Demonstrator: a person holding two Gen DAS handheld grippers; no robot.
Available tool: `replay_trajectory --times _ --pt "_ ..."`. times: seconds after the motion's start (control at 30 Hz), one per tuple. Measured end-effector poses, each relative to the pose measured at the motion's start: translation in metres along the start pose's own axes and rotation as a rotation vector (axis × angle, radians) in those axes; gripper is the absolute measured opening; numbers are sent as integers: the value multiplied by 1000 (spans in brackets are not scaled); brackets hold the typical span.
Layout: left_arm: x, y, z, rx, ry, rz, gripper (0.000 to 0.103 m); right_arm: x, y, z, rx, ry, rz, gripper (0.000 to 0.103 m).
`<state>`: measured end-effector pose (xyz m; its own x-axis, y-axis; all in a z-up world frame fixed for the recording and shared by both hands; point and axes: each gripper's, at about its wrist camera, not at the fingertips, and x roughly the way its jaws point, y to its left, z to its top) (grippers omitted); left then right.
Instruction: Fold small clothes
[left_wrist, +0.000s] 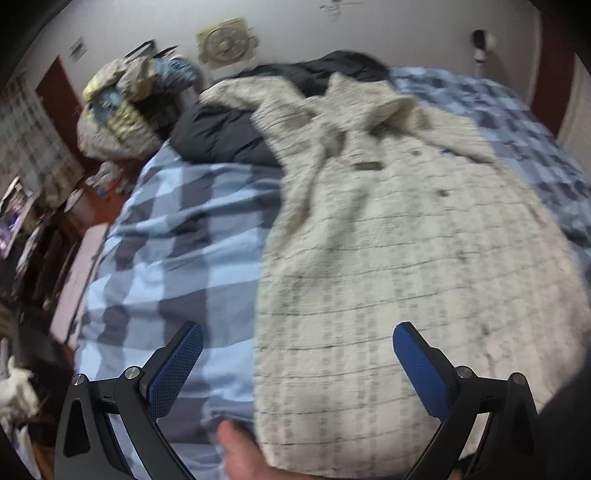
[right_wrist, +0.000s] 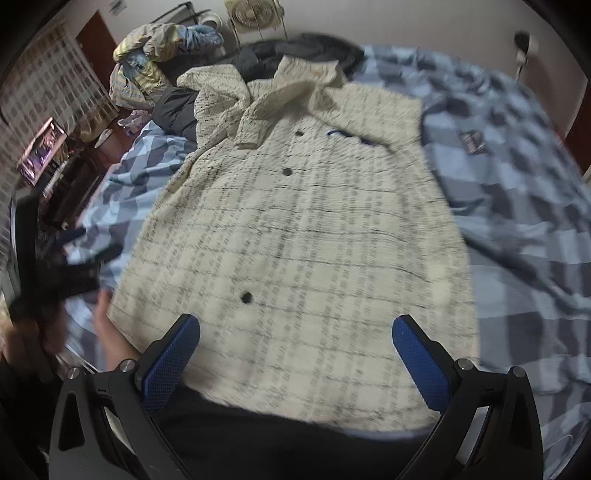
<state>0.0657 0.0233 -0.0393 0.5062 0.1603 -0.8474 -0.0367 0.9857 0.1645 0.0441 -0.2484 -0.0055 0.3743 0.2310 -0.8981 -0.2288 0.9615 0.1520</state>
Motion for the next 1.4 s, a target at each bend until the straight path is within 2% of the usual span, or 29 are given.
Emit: replay_trajectory --times 0.07,0.17,0.23,0.37,0.53,0.7,0.8,0.83,0.87,0.93,0.97,1.0,1.07,1.23,1.27,1.33,1.4 --pt "7 9 1 -34 31 20 103 19 5 26 52 55 18 102" --pt "9 23 2 -92 40 -15 103 52 23 72 104 104 92 102" --pt "7 30 3 -120 28 -20 103 76 41 106 102 116 86 102" --pt "9 40 6 -164 25 -35 103 120 80 168 69 86 23 102" --pt "13 51 11 -215 23 -46 103 166 101 205 85 100 -59 102" --pt "15 57 14 -250 26 -96 103 205 105 220 155 132 -88 102" --pt "16 57 14 -252 28 -105 103 220 103 222 161 137 -150 98" --pt "17 57 14 -252 31 -109 103 224 100 221 157 139 -158 86" --pt "18 57 15 -253 35 -111 103 227 97 219 158 147 -156 62" --pt "21 58 15 -256 43 -114 103 228 90 214 170 169 -158 34" --pt "22 58 15 -259 47 -114 103 226 88 213 174 159 -149 27" --pt "22 59 14 -262 50 -114 103 214 83 211 182 131 -114 22" --pt "21 60 14 -267 46 -113 103 187 73 210 209 70 -28 18" --pt "20 63 13 -271 40 -96 103 96 51 207 296 -79 234 16" --pt "20 63 12 -272 40 -92 103 73 48 205 316 -99 312 16" --pt "21 65 11 -275 41 -81 103 40 46 201 333 -123 442 16" --pt "22 66 10 -277 45 -74 103 26 55 196 339 -75 569 23"
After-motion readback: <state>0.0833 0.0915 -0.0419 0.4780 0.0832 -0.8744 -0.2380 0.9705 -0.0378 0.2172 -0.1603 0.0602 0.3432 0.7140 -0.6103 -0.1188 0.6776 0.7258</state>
